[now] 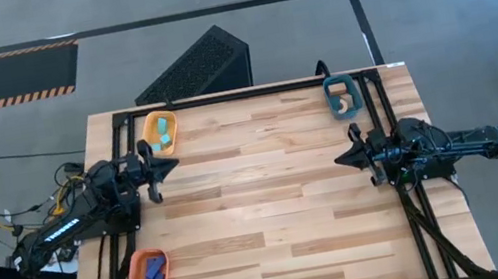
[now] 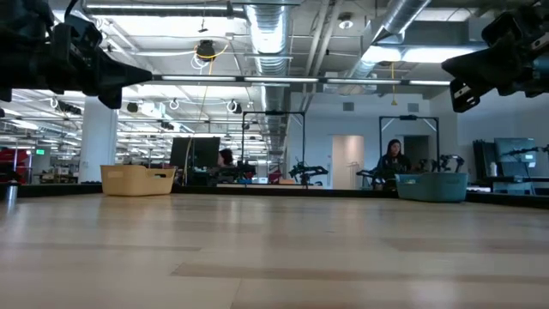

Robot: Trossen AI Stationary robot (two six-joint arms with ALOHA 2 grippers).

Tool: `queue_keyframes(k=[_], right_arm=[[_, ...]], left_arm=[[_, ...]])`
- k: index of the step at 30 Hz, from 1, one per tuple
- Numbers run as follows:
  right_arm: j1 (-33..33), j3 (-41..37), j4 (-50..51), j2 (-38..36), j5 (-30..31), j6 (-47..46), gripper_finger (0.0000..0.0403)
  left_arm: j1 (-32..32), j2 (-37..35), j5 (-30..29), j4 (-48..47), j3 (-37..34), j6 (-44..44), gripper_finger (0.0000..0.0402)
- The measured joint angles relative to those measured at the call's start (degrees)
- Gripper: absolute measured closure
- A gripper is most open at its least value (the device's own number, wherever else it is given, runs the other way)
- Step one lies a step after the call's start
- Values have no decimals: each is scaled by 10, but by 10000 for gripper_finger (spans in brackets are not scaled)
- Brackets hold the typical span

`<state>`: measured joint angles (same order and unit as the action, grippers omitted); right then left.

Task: Sort & place blocks by color
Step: Return to Home Position

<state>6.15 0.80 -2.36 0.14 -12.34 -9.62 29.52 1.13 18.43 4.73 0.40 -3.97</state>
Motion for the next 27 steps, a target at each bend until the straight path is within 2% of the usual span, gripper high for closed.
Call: queue_keyframes(k=[27], right_arm=[[0,-1,2,0,-2,1,379]], left_arm=[[0,0,-13,-2,0,-2,401]])
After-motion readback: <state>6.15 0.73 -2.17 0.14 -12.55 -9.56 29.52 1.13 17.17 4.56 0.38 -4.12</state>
